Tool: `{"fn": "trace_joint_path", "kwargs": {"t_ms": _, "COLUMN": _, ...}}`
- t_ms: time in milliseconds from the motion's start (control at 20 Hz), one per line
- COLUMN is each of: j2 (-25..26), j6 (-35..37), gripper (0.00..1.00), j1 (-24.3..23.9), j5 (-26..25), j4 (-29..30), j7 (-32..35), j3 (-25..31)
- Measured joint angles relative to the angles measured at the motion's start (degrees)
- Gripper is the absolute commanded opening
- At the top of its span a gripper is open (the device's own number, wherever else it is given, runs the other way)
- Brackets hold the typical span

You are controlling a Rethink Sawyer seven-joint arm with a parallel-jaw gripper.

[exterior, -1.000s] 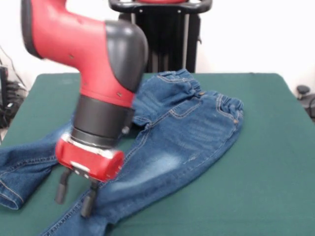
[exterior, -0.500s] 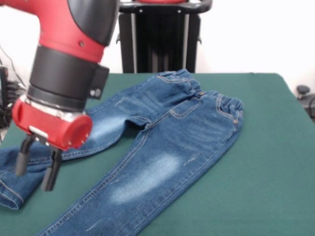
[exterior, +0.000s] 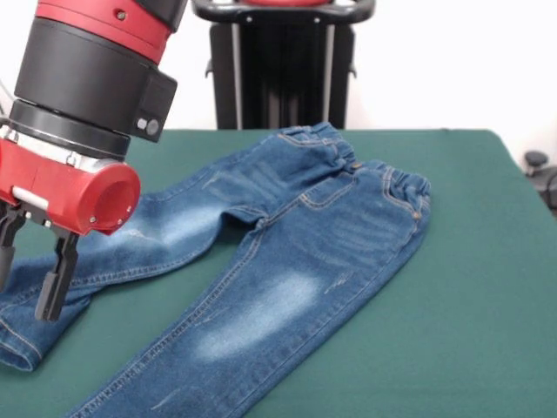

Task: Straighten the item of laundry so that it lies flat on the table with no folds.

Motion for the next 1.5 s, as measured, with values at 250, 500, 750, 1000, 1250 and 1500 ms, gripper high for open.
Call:
{"fn": "trace_joint_path", "kwargs": {"t_ms": 250, "j2": 0.23, "j6": 6.51, "gripper": 1.0, "j1": -0.19, "j5": -0.04, "j4": -1.08, "j7": 0.0, "j3": 0.05}}
{"fn": "trace_joint_path", "kwargs": {"t_ms": 500, "j2": 0.94, "j6": 10.76, "gripper": 1.0, "j1": -0.94, "j5": -0.09, "j4": -1.65, "j7": 0.0, "j3": 0.29}}
{"fn": "trace_joint_path", "kwargs": {"t_ms": 750, "j2": 1.85, "j6": 11.27, "gripper": 1.0, "j1": -2.96, "j5": -0.2, "j4": -1.68, "j7": 0.0, "j3": 1.26}}
{"fn": "trace_joint_path", "kwargs": {"t_ms": 1000, "j2": 2.99, "j6": 11.27, "gripper": 1.0, "j1": -4.81, "j5": -0.4, "j4": -1.68, "j7": 0.0, "j3": 2.38}}
{"fn": "trace_joint_path", "kwargs": {"t_ms": 1250, "j2": 3.67, "j6": 11.27, "gripper": 1.0, "j1": -6.64, "j5": -1.98, "j4": -1.67, "j7": 0.0, "j3": 3.45}}
{"fn": "trace_joint_path", "kwargs": {"t_ms": 1500, "j2": 3.66, "j6": 11.27, "gripper": 1.0, "j1": -8.47, "j5": -4.75, "j4": -1.68, "j7": 0.0, "j3": 4.63}}
